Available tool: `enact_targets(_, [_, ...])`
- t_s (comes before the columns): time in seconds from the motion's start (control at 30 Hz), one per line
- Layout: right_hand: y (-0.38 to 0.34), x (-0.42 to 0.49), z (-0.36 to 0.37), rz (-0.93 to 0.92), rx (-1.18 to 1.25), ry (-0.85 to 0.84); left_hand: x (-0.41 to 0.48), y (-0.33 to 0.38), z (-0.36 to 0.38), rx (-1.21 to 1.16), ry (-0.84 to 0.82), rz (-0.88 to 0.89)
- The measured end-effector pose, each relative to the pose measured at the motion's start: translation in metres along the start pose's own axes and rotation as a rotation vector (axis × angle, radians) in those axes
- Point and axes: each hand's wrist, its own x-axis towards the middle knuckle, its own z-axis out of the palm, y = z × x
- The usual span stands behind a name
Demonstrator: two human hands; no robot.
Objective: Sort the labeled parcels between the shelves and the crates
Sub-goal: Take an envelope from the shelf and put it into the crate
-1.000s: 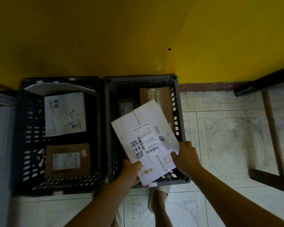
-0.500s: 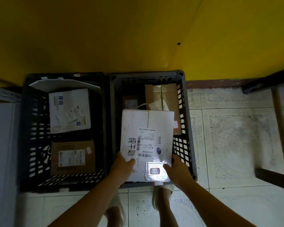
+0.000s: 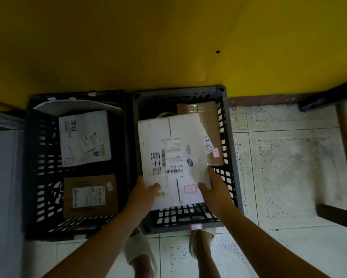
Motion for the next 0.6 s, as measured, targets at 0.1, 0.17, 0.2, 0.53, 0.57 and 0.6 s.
enact_targets(0.1, [-0.031,0.015,-0.005,-0.033,0.153,0.049,0.010,0.028,-0.005,-0.019,0.046,0.111])
enact_targets(0.17, [-0.045,0.026,-0.008,-0.027,0.218,0.056,0.017,0.042,-0.010,-0.021,0.067,0.169])
enact_targets(0.2, [-0.049,0.031,-0.008,-0.010,0.235,0.046,0.021,0.046,-0.012,0.010,0.084,0.200])
enact_targets(0.53, [-0.037,0.038,-0.002,-0.009,0.116,-0.022,0.038,0.041,-0.030,0.363,0.128,0.264])
enact_targets(0.57, [-0.037,0.039,-0.003,0.001,0.122,-0.024,0.039,0.041,-0.029,0.368,0.122,0.257])
enact_targets(0.6, [-0.037,0.040,-0.003,0.009,0.129,-0.027,0.039,0.041,-0.029,0.369,0.118,0.248])
